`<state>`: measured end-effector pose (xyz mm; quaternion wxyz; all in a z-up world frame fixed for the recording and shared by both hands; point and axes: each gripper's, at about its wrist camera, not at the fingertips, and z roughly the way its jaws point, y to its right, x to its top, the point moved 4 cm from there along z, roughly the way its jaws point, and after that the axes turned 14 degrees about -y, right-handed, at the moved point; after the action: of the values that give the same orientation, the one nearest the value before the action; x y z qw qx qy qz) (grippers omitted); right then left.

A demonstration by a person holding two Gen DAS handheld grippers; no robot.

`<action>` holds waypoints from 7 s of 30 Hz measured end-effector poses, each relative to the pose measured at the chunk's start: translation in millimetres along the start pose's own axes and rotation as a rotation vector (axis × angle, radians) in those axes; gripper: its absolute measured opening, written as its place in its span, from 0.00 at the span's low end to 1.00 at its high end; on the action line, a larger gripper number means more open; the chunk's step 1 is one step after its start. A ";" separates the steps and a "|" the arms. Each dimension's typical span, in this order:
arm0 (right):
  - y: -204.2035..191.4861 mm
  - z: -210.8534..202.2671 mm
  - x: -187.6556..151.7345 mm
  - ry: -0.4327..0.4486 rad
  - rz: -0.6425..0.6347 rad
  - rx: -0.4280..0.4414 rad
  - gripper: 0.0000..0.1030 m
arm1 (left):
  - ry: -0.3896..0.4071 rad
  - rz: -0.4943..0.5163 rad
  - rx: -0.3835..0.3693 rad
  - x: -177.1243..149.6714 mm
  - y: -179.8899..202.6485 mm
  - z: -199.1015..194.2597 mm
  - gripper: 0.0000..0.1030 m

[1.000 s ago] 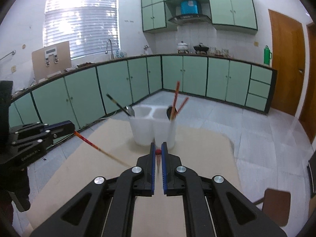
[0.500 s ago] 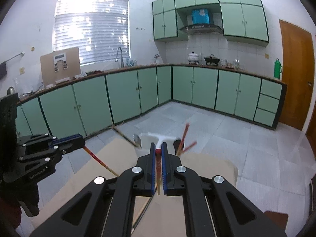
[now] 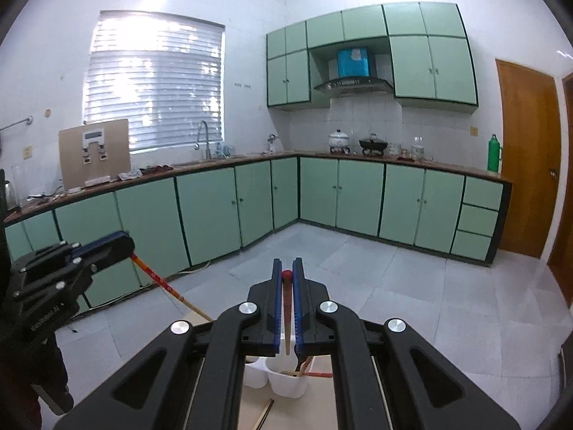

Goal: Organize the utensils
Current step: 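Lift both chopsticks and lower them into the white holder, then open both tools to release the chopsticks into the holder, then withdraw both tools back to the last two chopsticks, then grasp the black chopstick at its end with the right tool, then grasp the last wooden chopstick with the left tool, then lift both chopsticks and lower them into the white holder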

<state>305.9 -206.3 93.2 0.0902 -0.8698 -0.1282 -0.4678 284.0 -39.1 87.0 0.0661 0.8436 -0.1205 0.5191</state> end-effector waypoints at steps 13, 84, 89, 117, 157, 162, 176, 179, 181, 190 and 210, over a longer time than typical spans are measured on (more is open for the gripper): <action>10.3 70.5 -23.8 -0.148 0.046 -0.002 0.06 | -0.181 -0.021 -0.001 -31.2 -11.2 82.2 0.07; -75.9 51.6 -324.5 -0.539 0.091 -0.067 0.48 | -0.610 -0.198 0.087 -320.6 -38.1 28.6 0.82; -63.3 44.7 -324.9 -0.522 0.119 -0.079 0.48 | -0.609 -0.197 0.091 -320.7 -37.0 29.1 0.82; -50.2 29.9 -335.0 -0.511 0.159 -0.043 0.06 | -0.617 -0.161 0.035 -320.5 3.4 32.7 0.82; -4.7 25.1 -343.5 -0.518 0.227 -0.103 0.07 | -0.656 -0.158 0.056 -320.5 55.7 51.6 0.15; -2.5 22.0 -342.3 -0.500 0.252 -0.088 0.06 | -0.651 -0.149 0.046 -319.6 56.6 49.6 0.06; -1.9 -2.6 -314.4 -0.387 0.217 -0.115 0.06 | -0.536 -0.096 0.060 -283.4 46.3 10.9 0.06; -1.6 -14.3 -300.7 -0.345 0.204 -0.116 0.06 | -0.494 -0.097 0.061 -268.7 43.4 -2.9 0.06; -0.8 -21.1 -290.2 -0.318 0.191 -0.120 0.06 | -0.458 -0.095 0.064 -256.0 39.9 -11.7 0.06; 0.5 -39.5 -231.3 -0.206 0.123 -0.092 0.06 | -0.308 -0.072 0.063 -193.5 27.4 -33.9 0.06; -11.0 -37.6 -94.0 -0.112 -0.011 0.051 0.06 | -0.161 -0.043 -0.051 -83.4 18.3 -22.2 0.06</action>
<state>223.0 -219.3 35.5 0.1024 -0.8914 -0.1498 -0.4153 223.9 -40.3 22.4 0.0887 0.8830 -0.1203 0.4449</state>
